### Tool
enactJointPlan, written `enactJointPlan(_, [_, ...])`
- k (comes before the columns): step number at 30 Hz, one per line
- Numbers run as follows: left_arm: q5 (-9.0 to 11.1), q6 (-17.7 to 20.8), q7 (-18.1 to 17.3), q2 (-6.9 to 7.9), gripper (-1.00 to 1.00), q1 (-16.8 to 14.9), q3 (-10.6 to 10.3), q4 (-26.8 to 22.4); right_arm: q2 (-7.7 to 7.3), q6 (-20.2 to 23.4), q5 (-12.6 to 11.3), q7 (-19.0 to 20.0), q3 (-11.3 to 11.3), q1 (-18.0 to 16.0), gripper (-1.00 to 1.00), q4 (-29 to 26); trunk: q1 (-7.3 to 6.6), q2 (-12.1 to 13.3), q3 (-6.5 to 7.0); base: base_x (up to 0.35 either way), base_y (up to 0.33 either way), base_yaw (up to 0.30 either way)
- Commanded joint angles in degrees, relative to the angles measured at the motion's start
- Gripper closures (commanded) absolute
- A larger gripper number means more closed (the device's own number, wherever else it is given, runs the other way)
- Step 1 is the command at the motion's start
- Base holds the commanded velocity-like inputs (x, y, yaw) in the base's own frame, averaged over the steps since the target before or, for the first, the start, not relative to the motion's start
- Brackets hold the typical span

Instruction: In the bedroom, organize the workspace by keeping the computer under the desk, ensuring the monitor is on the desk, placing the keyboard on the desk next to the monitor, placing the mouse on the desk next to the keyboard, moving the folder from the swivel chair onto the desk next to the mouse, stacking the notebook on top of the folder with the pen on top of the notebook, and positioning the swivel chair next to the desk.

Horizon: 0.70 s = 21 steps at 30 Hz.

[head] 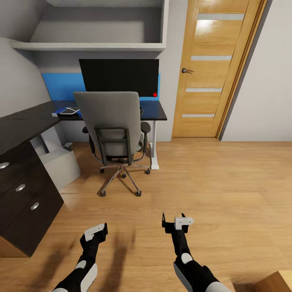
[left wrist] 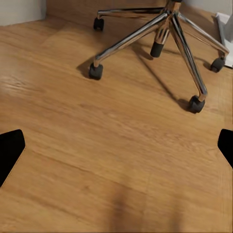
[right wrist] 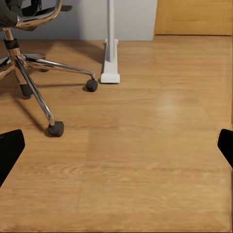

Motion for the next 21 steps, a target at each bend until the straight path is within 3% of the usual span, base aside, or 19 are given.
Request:
enactJointPlan(1, [0.2, -0.2, 0.3, 0.1, -1.0, 0.0, 0.1, -0.2, -0.03, -0.3, -0.6, -0.3, 0.5, -0.1, -1.0, 0.5, -0.24, 0.4, 0.14, 0.0, 0.0, 0.0])
enactJointPlan(12, [1.7, -0.2, 0.3, 0.52, -1.0, 0.0, 3.2, -2.7, -0.15, -0.4, -0.7, -0.4, 0.2, -0.1, -1.0, 2.6, -2.65, 4.8, 2.11, 0.0, 0.0, 0.0])
enactJointPlan(21, [1.9, -0.1, 0.1, 0.94, -1.0, 0.0, 8.4, -6.1, -0.12, -0.4, -0.7, -0.4, 0.2, -0.1, -1.0, 2.9, -4.63, 8.4, 3.73, 0.0, 0.0, 0.0])
